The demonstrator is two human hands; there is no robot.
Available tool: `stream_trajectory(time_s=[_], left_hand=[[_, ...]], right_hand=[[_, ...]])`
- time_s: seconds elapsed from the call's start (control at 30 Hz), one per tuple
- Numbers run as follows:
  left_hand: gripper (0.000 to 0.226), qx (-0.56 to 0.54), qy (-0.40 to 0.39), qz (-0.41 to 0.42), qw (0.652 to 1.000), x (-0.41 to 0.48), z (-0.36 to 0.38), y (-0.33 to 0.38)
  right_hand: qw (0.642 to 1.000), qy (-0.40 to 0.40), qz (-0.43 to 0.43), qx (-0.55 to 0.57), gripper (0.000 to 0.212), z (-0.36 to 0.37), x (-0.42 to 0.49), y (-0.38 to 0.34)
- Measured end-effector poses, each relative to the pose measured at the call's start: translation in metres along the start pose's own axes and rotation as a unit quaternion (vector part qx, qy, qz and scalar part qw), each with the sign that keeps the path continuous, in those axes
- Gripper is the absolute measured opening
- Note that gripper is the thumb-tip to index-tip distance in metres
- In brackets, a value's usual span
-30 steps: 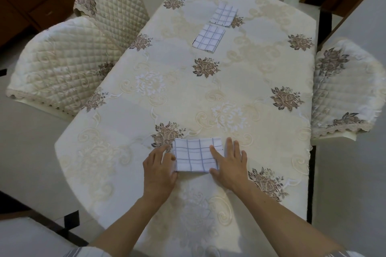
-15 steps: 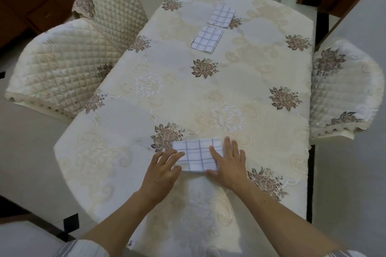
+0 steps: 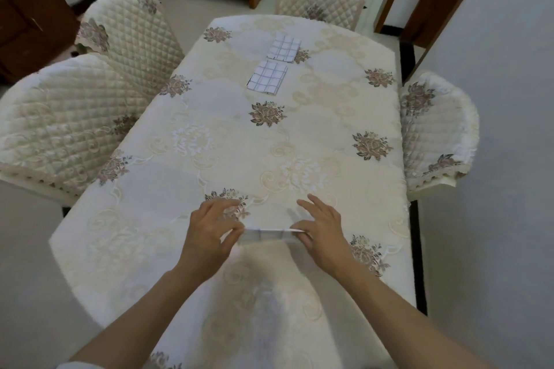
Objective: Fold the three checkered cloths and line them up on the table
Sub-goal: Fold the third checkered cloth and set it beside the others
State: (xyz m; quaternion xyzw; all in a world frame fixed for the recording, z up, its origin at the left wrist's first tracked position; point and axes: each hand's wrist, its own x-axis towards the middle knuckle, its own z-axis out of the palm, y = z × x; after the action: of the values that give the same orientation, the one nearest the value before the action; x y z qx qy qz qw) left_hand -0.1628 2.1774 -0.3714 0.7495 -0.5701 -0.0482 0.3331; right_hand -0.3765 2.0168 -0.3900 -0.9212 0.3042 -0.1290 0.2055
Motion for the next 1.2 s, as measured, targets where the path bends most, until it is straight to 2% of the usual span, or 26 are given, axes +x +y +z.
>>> stream_trajectory(time_s=[0.2, 0.37, 0.57, 0.73, 0.9, 1.03, 1.2], left_hand=[[0.022, -0.020, 0.014, 0.003, 1.000, 0.013, -0.012, 0.002], [0.024, -0.056, 0.029, -0.034, 0.997, 0.018, -0.027, 0.016], [0.018, -0.058, 0.060, -0.055, 0.995, 0.006, -0.060, 0.038], [0.013, 0.021, 0.058, -0.051, 0.997, -0.019, -0.095, 0.040], [0.017, 0.075, 0.056, -0.028, 0.995, -0.037, -0.129, 0.016], [0.021, 0.053, 0.065, -0.044, 0.995, -0.033, -0.150, -0.014], [0.027, -0.007, 0.045, -0.025, 0.999, -0.016, -0.184, -0.071]], right_hand=[[0.995, 0.037, 0.036, 0.089, 0.011, -0.032, -0.020, -0.001], [0.976, 0.076, 0.072, 0.192, 0.009, -0.051, -0.024, -0.018], [0.956, 0.105, 0.057, 0.268, 0.016, -0.071, -0.019, -0.031], [0.965, 0.075, -0.005, 0.251, 0.004, -0.071, -0.009, -0.051], [0.964, 0.054, -0.022, 0.259, 0.013, -0.059, -0.004, -0.089], [0.969, 0.064, -0.017, 0.239, 0.009, -0.045, 0.011, -0.116], [0.966, 0.126, 0.016, 0.226, 0.008, -0.023, 0.044, -0.166]])
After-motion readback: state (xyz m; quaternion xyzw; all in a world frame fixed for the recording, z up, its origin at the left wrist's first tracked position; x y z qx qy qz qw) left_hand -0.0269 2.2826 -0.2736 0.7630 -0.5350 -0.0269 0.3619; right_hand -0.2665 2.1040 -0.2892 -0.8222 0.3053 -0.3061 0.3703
